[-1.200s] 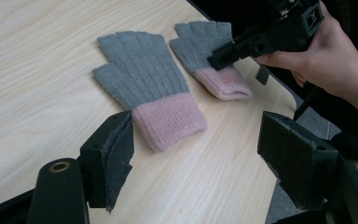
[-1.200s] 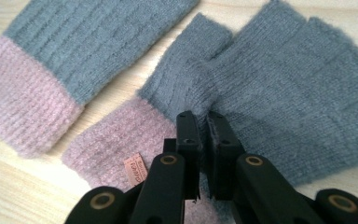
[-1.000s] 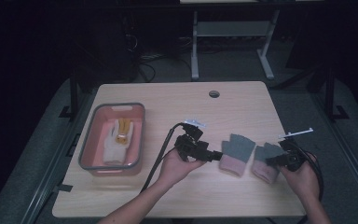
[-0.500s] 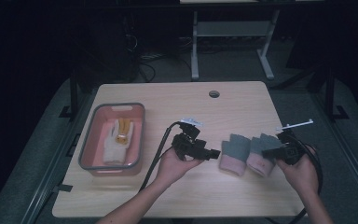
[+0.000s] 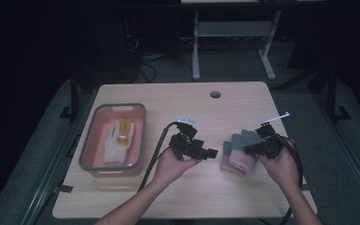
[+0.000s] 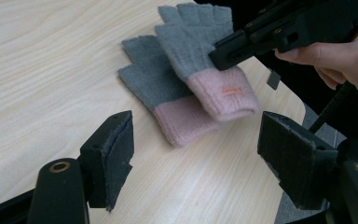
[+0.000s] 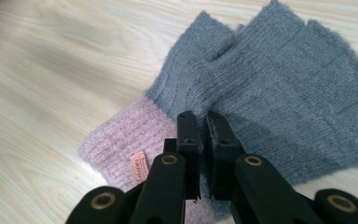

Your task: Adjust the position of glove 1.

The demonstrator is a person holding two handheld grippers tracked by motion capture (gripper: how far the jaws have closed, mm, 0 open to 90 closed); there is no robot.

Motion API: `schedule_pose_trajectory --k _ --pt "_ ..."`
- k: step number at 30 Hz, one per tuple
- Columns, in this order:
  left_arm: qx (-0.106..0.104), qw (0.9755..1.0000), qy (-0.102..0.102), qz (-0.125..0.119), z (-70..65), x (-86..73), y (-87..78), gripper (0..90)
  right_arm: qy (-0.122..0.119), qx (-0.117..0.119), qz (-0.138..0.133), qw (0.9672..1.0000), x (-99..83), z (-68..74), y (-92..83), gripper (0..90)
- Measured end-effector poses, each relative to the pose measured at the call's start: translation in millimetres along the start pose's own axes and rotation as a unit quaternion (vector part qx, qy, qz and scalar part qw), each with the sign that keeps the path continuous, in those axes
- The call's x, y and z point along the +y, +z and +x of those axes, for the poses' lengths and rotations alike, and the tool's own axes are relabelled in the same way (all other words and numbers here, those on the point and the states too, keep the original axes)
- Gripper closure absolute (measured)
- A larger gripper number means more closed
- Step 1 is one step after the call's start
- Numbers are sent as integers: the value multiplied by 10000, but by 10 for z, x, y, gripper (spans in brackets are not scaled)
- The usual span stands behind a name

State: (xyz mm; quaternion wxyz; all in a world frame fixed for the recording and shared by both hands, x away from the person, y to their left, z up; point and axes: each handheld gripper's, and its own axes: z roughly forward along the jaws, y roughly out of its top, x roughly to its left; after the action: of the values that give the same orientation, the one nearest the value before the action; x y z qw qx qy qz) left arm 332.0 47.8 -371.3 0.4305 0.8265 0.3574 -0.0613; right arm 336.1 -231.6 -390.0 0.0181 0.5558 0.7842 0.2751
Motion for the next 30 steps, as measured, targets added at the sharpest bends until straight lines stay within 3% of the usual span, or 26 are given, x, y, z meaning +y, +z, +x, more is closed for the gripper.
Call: schedule_pose_trajectory --k 8,13,18,23,30 --pt "24 10000 -59 36 41 -20 24 272 -101 43 153 9998 61 82 186 852" --pt "35 9999 -85 103 66 -31 77 272 -133 39 249 9996 51 40 287 841" --pt "26 9998 -121 183 73 -38 162 272 1 64 305 9995 3 -21 393 810" --pt "31 9994 -188 280 86 -43 276 273 144 305 140 9993 -32 -73 378 647" --pt "16 9988 -306 392 115 -36 450 290 265 388 -165 9988 -104 -176 202 534"
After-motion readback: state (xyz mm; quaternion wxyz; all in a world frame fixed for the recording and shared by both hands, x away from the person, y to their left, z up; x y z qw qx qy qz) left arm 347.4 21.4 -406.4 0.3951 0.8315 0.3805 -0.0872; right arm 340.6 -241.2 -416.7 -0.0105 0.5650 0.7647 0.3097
